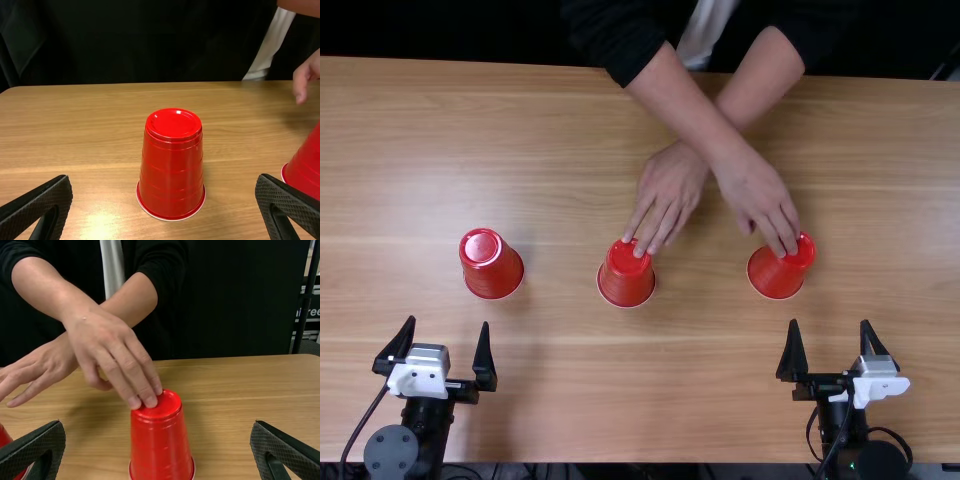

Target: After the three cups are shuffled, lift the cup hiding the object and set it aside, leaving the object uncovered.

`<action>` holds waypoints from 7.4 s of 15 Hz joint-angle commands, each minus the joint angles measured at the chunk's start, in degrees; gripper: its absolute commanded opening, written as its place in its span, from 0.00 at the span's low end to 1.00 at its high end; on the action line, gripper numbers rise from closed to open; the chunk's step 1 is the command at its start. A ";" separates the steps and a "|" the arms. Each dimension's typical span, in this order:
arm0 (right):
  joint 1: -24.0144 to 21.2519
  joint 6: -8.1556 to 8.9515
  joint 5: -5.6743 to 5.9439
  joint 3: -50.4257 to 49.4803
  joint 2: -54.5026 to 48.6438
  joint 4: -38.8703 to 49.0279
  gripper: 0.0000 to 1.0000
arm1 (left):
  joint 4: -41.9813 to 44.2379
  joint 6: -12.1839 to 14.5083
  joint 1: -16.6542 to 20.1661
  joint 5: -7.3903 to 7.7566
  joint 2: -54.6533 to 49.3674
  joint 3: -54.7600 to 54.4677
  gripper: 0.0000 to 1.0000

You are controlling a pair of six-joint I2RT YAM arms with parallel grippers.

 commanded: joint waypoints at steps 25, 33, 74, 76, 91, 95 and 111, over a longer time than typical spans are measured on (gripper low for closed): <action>-2.89 -0.09 0.54 11.44 -0.36 -3.02 1.00 | 1.53 14.73 -0.10 -4.70 -0.58 3.87 1.00; -2.89 -1.46 0.43 34.91 17.83 -20.74 1.00 | -21.99 5.98 -0.27 -5.44 22.71 37.26 1.00; 3.00 -10.84 -0.09 81.32 100.36 -55.76 1.00 | -67.45 5.45 -1.85 -6.28 75.01 82.44 1.00; 3.00 -10.84 -0.09 81.40 102.30 -55.76 1.00 | -67.45 5.45 -1.85 -6.39 75.01 82.44 1.00; 3.62 -8.63 -3.68 81.14 102.47 -53.23 0.19 | -67.24 5.45 -1.85 -6.39 74.92 82.18 1.00; 3.18 -6.31 -5.37 82.90 92.63 -53.02 0.16 | -67.24 5.56 -1.85 -6.39 74.83 82.18 1.00; -15.72 -12.43 -4.42 66.46 83.75 -54.81 0.17 | -66.61 5.56 -2.82 -6.39 75.09 82.26 1.00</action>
